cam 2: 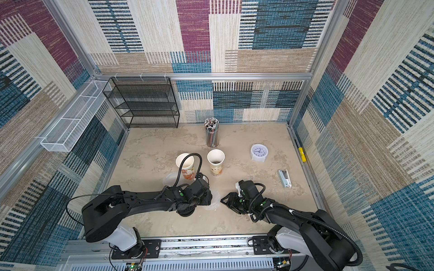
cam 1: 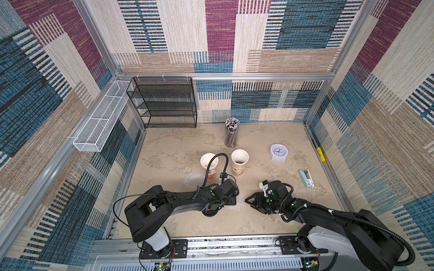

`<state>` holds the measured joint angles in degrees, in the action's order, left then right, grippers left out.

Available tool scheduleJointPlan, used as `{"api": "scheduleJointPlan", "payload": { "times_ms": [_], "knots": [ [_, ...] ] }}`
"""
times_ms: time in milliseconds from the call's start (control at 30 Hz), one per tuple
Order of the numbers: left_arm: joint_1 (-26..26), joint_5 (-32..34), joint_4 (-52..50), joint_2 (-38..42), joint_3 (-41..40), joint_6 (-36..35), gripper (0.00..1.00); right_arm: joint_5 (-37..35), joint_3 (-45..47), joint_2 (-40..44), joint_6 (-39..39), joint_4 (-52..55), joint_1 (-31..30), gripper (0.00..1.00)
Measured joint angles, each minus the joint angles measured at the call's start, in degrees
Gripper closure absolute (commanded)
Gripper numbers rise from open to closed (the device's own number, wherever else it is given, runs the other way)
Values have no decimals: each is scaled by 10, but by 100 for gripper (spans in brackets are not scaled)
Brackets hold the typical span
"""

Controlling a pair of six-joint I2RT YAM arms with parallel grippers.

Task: Put the leak-proof paper on the milk tea cups
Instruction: Pick up the leak-proof paper from the center of the board.

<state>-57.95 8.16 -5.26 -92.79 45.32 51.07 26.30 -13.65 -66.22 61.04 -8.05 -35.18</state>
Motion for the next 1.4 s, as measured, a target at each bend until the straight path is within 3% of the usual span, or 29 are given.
{"api": "scheduleJointPlan", "payload": {
  "times_ms": [333, 767, 1167, 1400],
  "knots": [
    [-10, -40, 32, -13, 3, 19, 45, 6, 11, -48, 11, -94, -1, 42],
    [-11, -44, 33, -18, 7, 28, 47, 12, 31, -9, 16, -154, -1, 24],
    [-11, -51, 50, -17, -2, 34, 48, -2, 38, 25, 5, -175, -1, 24],
    [-11, -55, 54, -17, -3, 43, 48, -14, 38, -7, -1, -191, -1, 26]
  ]
}}
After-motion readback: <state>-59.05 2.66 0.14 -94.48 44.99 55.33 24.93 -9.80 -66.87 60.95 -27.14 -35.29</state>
